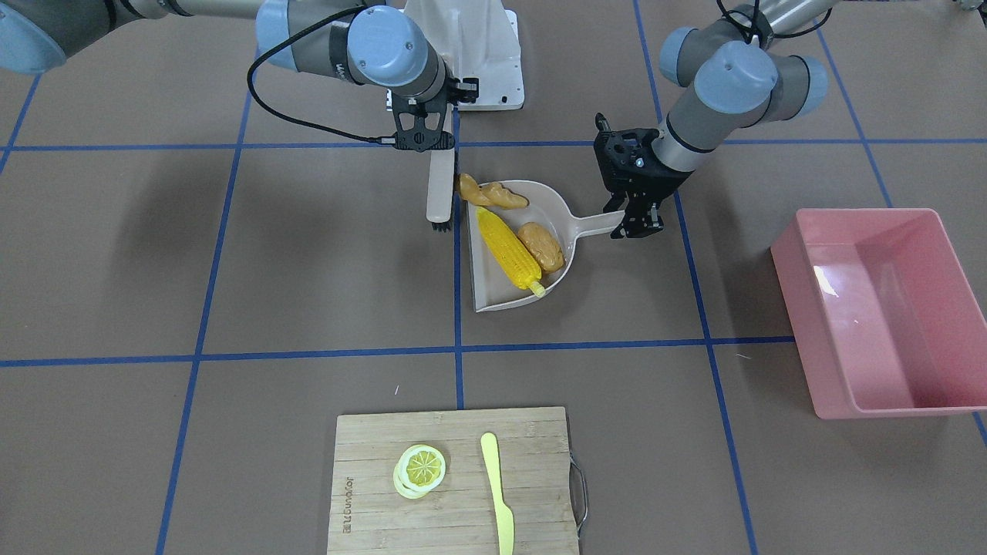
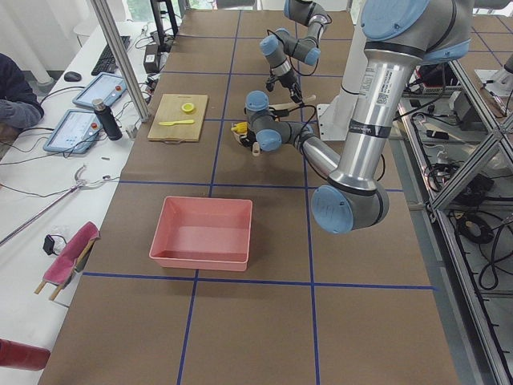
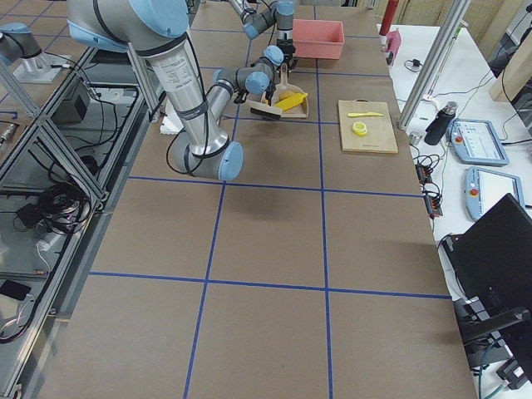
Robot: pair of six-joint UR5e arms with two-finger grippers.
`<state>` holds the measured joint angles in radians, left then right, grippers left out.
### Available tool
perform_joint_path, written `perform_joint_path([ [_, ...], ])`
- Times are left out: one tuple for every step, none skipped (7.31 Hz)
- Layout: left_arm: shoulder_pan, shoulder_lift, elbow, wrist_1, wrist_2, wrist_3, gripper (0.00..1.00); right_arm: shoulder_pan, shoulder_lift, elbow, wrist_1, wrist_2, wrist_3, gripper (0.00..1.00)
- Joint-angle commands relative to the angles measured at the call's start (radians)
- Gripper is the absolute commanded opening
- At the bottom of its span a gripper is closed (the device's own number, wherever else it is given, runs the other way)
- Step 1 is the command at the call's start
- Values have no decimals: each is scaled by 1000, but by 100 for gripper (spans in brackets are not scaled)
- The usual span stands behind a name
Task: Sweep and dump trash into bin
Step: 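Sweep the ginger root into the dustpan with the brush in the right gripper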
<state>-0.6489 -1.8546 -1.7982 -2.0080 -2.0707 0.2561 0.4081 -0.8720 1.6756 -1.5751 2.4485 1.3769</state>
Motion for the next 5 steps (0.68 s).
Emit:
perform_joint_path([
  [-1,0,-3,-2,0,0,18,5,5,-10,56,-3,5,0],
  [-1,0,-4,-2,0,0,15,11,7,-11,75,-3,16,0],
  [-1,0,-4,-2,0,0,12,11,5,-10,75,-3,17,0],
  [-3,2,-4,-2,0,0,11,27,1,7,63,6,34,0],
  [-2,3,-4,-2,-2,0,8,70,-19,45,41,23,65,0],
])
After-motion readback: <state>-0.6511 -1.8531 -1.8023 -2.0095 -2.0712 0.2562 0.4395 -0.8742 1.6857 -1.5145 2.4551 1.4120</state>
